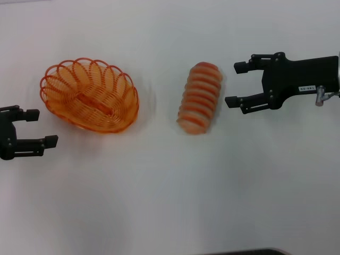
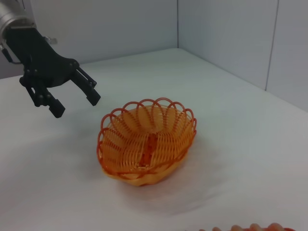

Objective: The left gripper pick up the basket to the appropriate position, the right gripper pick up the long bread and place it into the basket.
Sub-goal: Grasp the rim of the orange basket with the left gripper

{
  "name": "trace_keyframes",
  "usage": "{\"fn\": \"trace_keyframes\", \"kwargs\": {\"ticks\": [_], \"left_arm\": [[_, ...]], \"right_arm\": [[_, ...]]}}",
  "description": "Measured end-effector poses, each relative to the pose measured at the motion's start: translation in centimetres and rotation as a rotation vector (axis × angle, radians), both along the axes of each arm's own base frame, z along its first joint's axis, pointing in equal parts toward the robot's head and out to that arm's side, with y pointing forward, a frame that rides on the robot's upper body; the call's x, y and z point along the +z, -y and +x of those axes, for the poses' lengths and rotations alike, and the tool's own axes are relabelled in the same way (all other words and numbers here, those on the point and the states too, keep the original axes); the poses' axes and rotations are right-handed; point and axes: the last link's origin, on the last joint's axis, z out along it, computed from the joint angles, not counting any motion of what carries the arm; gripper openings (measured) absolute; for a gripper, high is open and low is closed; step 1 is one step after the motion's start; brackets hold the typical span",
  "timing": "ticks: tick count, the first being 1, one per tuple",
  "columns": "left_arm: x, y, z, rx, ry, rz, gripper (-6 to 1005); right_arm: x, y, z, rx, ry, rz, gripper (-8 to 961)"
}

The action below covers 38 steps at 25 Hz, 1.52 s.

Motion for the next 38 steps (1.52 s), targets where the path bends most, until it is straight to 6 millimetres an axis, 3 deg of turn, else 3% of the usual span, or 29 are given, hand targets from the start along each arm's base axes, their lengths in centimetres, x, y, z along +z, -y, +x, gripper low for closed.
{"fn": "trace_keyframes", "kwargs": {"ticks": [28, 38], "left_arm": [[0.3, -0.6, 0.9, 0.043, 0.039, -0.036, 842], [0.7, -2.8, 2.2, 0.126, 0.052, -0.03, 841]], "right_arm": [[-0.2, -0.2, -0.2, 0.004, -0.003, -0.003, 913], [-0.1, -0.4, -0.3, 0.014, 0.0, 0.013, 913]]}}
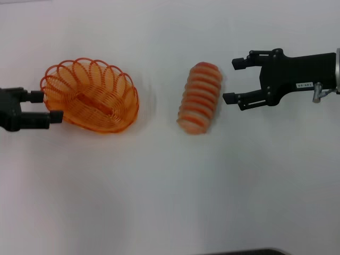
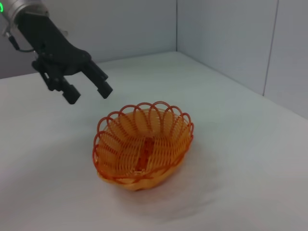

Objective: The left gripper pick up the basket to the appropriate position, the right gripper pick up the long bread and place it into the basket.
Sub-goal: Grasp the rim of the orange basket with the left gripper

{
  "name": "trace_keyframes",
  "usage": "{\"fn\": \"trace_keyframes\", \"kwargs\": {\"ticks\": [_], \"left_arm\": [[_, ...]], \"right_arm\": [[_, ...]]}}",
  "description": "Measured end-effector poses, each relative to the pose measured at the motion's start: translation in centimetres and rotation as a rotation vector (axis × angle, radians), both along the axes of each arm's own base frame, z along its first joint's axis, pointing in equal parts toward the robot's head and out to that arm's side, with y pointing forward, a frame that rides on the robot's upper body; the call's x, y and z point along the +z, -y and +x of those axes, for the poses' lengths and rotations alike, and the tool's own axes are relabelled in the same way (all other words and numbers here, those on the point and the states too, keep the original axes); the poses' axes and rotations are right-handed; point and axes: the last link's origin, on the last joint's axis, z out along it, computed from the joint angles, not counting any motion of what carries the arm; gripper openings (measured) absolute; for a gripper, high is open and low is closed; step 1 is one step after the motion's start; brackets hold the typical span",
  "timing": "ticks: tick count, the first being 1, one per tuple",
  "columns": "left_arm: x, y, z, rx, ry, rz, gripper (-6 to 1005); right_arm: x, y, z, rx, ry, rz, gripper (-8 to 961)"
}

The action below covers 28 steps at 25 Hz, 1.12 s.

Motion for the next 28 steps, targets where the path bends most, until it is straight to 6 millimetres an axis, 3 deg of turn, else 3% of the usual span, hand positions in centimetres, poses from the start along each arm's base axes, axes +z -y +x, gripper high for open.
{"fn": "trace_keyframes", "kwargs": {"ticks": [17, 23, 28], "left_arm": [[0.7, -4.6, 3.4, 0.192, -0.042, -0.036, 842], [2.1, -7.7, 5.8, 0.296, -0.096, -0.006, 842], [3.3, -9.0, 7.0, 0.345, -0.118, 0.02, 841]], "right_arm": [[-0.3, -0.4, -0.4, 0.026, -0.006, 0.015, 913], [-0.4, -0.5, -0.5, 0.032, -0.004, 0.017, 913], [-0.4, -0.6, -0.4, 0.033, -0.003, 0.021, 913]]}}
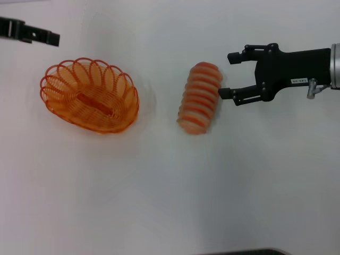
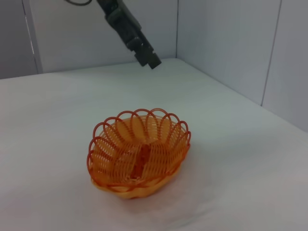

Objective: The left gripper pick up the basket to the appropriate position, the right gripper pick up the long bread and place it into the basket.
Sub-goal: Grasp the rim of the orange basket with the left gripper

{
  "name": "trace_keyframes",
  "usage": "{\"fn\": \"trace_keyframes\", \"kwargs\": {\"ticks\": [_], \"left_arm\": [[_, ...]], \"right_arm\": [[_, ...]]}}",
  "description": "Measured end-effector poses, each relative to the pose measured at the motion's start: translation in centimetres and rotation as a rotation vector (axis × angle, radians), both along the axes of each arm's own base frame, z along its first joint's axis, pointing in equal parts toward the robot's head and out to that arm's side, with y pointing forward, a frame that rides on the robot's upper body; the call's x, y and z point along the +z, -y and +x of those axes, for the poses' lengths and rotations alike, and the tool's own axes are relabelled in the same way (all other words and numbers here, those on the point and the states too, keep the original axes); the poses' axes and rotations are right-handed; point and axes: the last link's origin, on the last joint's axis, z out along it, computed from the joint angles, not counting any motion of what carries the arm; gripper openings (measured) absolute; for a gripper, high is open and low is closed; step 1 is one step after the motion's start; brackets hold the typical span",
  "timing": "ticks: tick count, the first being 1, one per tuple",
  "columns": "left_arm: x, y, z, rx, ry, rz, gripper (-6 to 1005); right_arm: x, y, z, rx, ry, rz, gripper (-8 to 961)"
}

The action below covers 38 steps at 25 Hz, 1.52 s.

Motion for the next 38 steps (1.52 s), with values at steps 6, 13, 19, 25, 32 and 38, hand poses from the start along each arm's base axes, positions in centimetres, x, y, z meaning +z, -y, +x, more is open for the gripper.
{"fn": "trace_keyframes", "kwargs": {"ticks": [6, 13, 19, 25, 32, 38], "left_arm": [[0.8, -1.5, 1.9, 0.024, -0.071, 0.0, 839], [0.0, -2.4, 4.0, 0.026, -0.203, -0.054, 834], [-0.9, -2.8, 5.1, 0.043, -0.301, -0.078, 829], [-2.0, -2.9, 5.7, 0.062, -0.383, -0.113, 824], [-3.3, -2.8, 5.8, 0.034, -0.43, -0.147, 819], [-4.0, -3.0, 5.3, 0.027, -0.451, -0.139, 815]], "right_arm": [[0.0, -0.1, -0.1, 0.013, 0.003, 0.003, 912], [-0.1, -0.3, -0.4, 0.031, 0.008, 0.004, 912], [-0.5, -0.4, -0.5, 0.035, 0.014, -0.009, 912], [-0.8, -0.3, -0.5, 0.032, 0.018, -0.016, 912], [-1.4, -0.4, -0.4, 0.033, 0.032, -0.028, 913], [-1.6, -0.2, -0.4, 0.032, 0.033, -0.036, 914]]}}
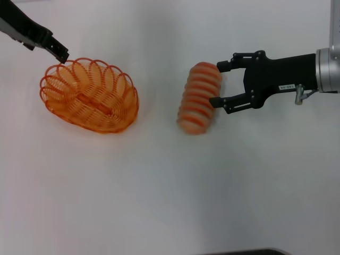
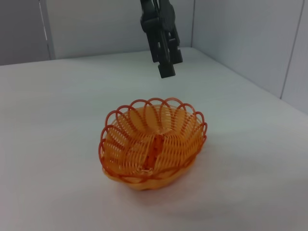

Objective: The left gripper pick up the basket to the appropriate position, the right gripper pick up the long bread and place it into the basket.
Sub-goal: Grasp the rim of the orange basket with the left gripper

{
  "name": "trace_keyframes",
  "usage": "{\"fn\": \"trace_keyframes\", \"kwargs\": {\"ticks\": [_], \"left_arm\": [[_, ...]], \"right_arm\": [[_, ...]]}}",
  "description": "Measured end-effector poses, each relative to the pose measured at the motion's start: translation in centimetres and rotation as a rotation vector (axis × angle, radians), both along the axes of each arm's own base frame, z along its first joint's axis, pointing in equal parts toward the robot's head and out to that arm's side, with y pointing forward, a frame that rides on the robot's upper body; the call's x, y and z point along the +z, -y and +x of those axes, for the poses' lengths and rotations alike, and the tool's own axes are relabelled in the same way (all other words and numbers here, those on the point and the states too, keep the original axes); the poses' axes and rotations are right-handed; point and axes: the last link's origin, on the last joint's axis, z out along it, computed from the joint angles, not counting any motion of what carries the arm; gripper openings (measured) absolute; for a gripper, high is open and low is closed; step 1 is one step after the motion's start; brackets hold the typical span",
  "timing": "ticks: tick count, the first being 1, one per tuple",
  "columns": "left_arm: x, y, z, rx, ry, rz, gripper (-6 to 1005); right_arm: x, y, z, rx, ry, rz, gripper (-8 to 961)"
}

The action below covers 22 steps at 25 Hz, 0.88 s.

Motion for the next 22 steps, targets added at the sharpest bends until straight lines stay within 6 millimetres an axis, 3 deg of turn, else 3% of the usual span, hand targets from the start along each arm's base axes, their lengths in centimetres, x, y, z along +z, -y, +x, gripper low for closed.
{"fn": "trace_keyframes", "kwargs": {"ticks": [22], "left_arm": [[-3.5, -0.7, -4.1, -0.011, -0.08, 0.018, 777]], "right_arm": [[-0.5, 0.3, 0.1, 0.002, -0.001, -0.017, 913]]}}
